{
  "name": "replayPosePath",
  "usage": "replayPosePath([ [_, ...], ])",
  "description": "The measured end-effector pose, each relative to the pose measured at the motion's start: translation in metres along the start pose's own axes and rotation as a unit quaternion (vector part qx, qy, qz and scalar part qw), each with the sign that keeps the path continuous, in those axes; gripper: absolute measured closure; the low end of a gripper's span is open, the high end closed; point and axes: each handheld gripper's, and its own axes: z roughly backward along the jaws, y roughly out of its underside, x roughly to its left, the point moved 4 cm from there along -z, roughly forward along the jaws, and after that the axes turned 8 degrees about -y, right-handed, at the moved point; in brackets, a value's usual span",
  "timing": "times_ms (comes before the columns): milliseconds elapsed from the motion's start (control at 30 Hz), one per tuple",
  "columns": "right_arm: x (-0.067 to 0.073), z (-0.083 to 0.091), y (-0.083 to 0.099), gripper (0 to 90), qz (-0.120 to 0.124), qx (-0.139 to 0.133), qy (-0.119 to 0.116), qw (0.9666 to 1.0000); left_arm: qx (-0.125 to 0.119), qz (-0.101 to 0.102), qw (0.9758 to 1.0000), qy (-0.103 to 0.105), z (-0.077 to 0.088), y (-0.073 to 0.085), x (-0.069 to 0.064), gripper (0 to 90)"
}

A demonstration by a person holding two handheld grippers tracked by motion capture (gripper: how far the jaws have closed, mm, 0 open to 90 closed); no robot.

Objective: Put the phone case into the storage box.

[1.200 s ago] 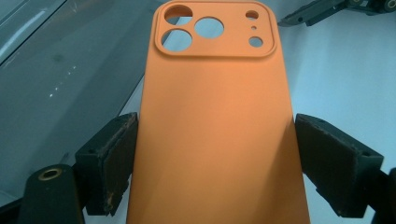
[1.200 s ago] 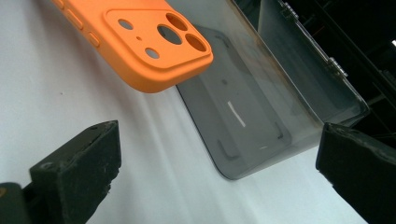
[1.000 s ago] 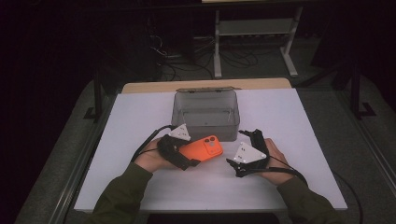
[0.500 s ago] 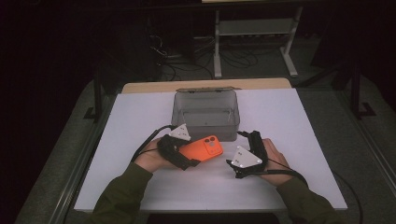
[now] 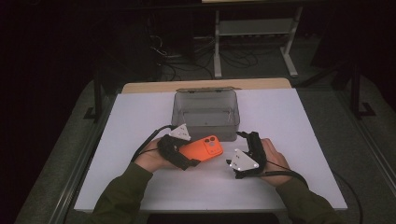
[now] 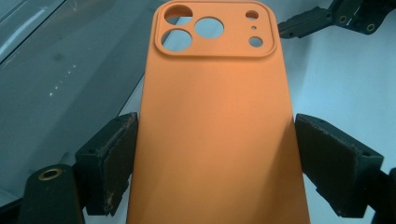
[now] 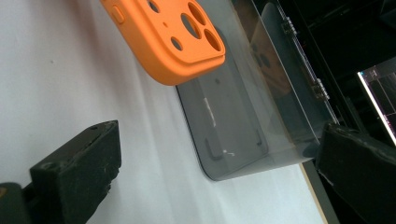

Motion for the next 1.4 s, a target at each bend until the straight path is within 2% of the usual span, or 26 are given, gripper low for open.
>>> replayPosePath([
  [133, 0.000, 0.000, -0.001, 0.0, 0.032, 0.008, 0.007, 0.9994, 0.000, -0.002, 1.0000, 0.000, 0.000, 0.000, 0.000, 16.2],
  [333, 0.002, 0.000, -0.003, 0.0, 0.058, 0.013, 0.017, 0.9981, 0.001, -0.002, 1.0000, -0.001, 0.000, 0.000, 0.000, 16.2],
  [633, 0.005, 0.000, -0.006, 0.0, 0.083, 0.015, 0.032, 0.9959, 0.001, 0.006, 1.0000, -0.003, 0.001, 0.000, 0.001, 16.2],
  [1400, 0.013, -0.001, -0.012, 0.0, 0.137, 0.020, 0.061, 0.9885, 0.004, 0.007, 1.0000, -0.002, -0.001, -0.001, 0.000, 16.2],
])
